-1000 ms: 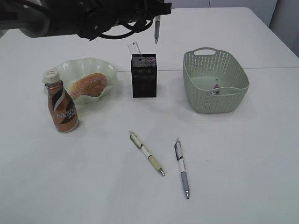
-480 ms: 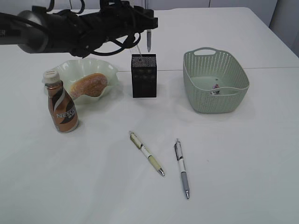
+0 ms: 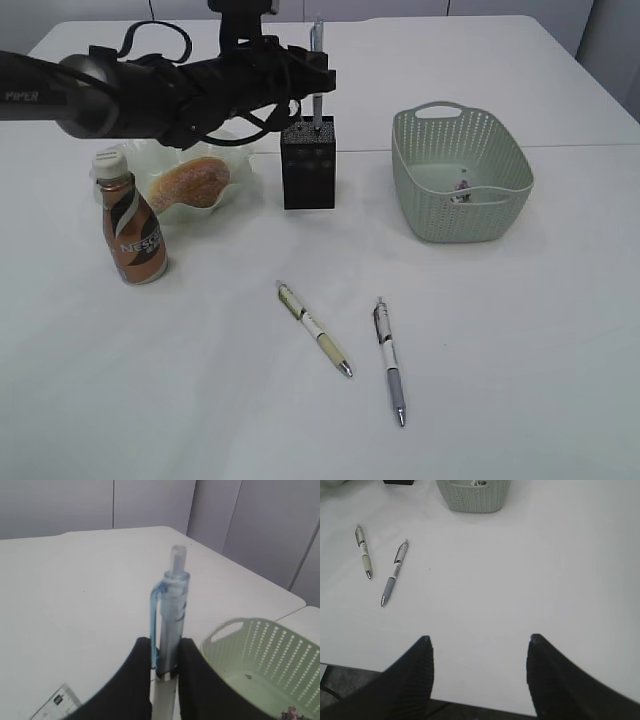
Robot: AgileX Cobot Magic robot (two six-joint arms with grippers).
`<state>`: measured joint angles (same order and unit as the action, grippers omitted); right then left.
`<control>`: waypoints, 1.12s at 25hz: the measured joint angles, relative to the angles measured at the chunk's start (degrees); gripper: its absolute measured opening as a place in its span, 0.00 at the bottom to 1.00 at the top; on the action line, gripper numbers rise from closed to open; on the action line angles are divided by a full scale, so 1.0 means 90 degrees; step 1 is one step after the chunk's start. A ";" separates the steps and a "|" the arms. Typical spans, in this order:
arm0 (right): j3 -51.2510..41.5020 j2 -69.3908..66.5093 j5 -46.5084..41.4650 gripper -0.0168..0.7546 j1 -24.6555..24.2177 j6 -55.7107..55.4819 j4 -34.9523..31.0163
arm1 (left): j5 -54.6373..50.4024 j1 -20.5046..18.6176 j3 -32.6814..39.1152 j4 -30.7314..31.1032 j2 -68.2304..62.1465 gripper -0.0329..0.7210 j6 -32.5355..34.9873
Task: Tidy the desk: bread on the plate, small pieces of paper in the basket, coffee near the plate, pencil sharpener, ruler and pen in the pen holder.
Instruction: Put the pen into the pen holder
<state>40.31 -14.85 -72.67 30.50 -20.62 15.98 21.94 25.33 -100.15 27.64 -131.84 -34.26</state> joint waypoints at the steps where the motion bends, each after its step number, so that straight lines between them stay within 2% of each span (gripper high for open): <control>1: 0.0000 0.0000 0.0000 0.62 0.0000 0.0000 0.0000 | 0.0017 -0.0025 0.0000 -0.0007 -0.0055 0.15 0.0000; 13: 0.0000 0.0000 0.0000 0.62 0.0000 0.0000 0.0004 | 0.0426 -0.0115 0.0000 -0.0184 -0.0278 0.18 0.0000; 17: 0.0000 0.0000 0.0000 0.62 0.0000 0.0000 0.0004 | 0.0430 -0.0115 0.0000 -0.0392 -0.0278 0.25 0.0000; 22: 0.0000 0.0000 0.0000 0.62 0.0000 0.0000 0.0004 | 0.0430 -0.0115 0.0000 -0.0497 -0.0278 0.45 0.0000; 28: 0.0000 0.0000 0.0000 0.62 0.0000 0.0000 0.0004 | 0.0430 -0.0115 0.0000 -0.0497 -0.0278 0.48 0.0000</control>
<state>40.31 -14.85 -72.67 30.50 -20.62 16.01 25.82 24.29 -100.15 23.17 -134.34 -34.26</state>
